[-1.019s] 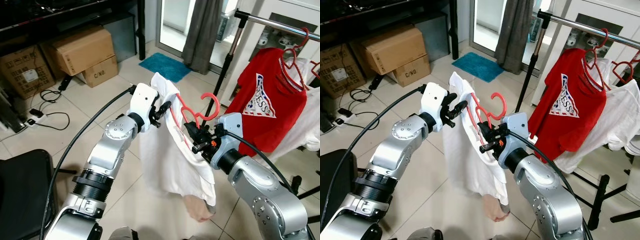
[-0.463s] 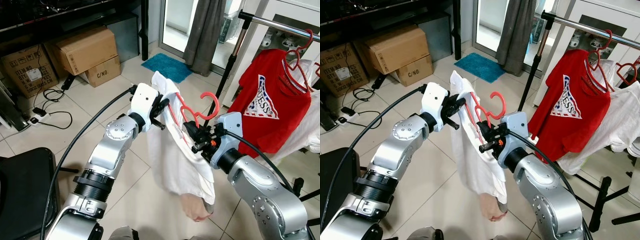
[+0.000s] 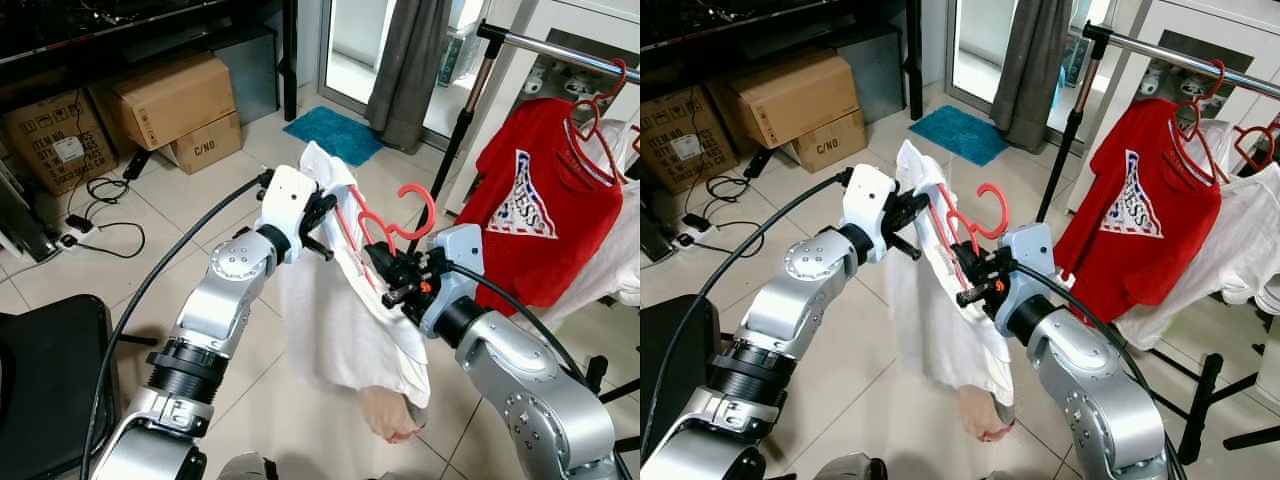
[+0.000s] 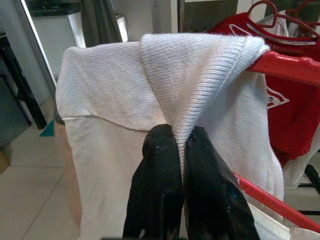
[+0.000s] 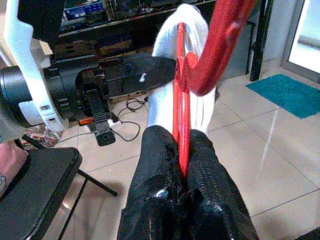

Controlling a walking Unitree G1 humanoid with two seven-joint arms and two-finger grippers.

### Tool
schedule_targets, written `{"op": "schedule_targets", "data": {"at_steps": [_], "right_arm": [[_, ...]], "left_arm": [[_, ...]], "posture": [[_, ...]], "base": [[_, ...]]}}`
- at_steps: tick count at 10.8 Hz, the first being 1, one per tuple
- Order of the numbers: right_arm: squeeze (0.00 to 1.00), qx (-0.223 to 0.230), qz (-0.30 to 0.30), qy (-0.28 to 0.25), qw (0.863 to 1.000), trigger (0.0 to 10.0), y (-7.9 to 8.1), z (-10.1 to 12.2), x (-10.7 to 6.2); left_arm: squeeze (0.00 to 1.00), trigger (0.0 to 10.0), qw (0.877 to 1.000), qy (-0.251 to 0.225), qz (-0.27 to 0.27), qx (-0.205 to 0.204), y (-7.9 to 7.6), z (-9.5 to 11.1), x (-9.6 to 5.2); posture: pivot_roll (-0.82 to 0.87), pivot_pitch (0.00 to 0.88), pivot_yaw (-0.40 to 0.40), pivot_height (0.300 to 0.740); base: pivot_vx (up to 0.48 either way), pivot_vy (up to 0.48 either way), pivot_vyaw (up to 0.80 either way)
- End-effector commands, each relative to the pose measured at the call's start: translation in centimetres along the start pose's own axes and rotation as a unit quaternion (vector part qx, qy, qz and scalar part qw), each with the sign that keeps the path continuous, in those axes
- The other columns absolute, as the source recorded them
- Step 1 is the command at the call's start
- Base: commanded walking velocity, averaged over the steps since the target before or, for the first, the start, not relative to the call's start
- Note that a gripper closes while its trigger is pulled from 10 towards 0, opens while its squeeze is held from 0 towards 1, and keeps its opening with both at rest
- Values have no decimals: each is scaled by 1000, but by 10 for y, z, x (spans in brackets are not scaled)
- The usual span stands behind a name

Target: Hang hanger

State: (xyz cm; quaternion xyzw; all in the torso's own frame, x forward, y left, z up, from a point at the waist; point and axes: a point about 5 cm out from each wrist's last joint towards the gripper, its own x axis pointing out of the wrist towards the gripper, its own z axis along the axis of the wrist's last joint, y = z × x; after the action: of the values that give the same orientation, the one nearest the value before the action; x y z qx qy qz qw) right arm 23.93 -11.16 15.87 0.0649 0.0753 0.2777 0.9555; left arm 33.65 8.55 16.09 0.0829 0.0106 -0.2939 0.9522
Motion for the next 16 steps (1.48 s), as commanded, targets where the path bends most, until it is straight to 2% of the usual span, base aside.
{"op": "schedule_targets", "data": {"at_steps": [1,3,5,6,7,10,12,14,16], "right_arm": [[0,-15,11,-28,999,0,3,10,-2],[0,-17,9,-24,1000,0,2,8,-3],[0,-28,-14,-5,999,0,-5,2,-4],[0,-17,-6,7,1000,0,-6,-1,-6],[0,-38,-23,7,999,0,-10,-1,-7],[0,-47,-34,14,998,0,-14,-2,-7],[0,-65,-44,29,996,0,-21,-5,-8],[0,-78,-28,46,995,0,-24,-9,-13],[0,-81,-17,69,994,0,-28,-14,-19]], "left_arm": [[0,0,1000,2,-1,8,1,1,1],[0,0,1000,0,-1,9,1,3,1],[0,0,999,0,-2,37,4,6,-1],[0,0,999,-2,2,42,6,8,-3],[0,0,999,-7,12,45,11,12,-5],[0,0,998,-21,26,51,20,23,-8],[0,0,997,-48,43,39,32,42,-11],[0,0,995,-70,64,20,43,54,-14],[0,0,991,-82,101,15,62,65,-18]], "posture": [[-47,24,-23,740],[-46,26,-23,740],[-43,27,-24,740],[-41,27,-23,740],[-40,28,-23,740],[-39,31,-22,740],[-39,30,-22,740],[-39,28,-21,740],[-37,29,-19,740]], "base": [[0,0,0],[0,0,0],[0,0,0],[0,0,0],[0,0,0],[0,0,0],[0,0,0],[0,0,0],[0,0,0]]}}
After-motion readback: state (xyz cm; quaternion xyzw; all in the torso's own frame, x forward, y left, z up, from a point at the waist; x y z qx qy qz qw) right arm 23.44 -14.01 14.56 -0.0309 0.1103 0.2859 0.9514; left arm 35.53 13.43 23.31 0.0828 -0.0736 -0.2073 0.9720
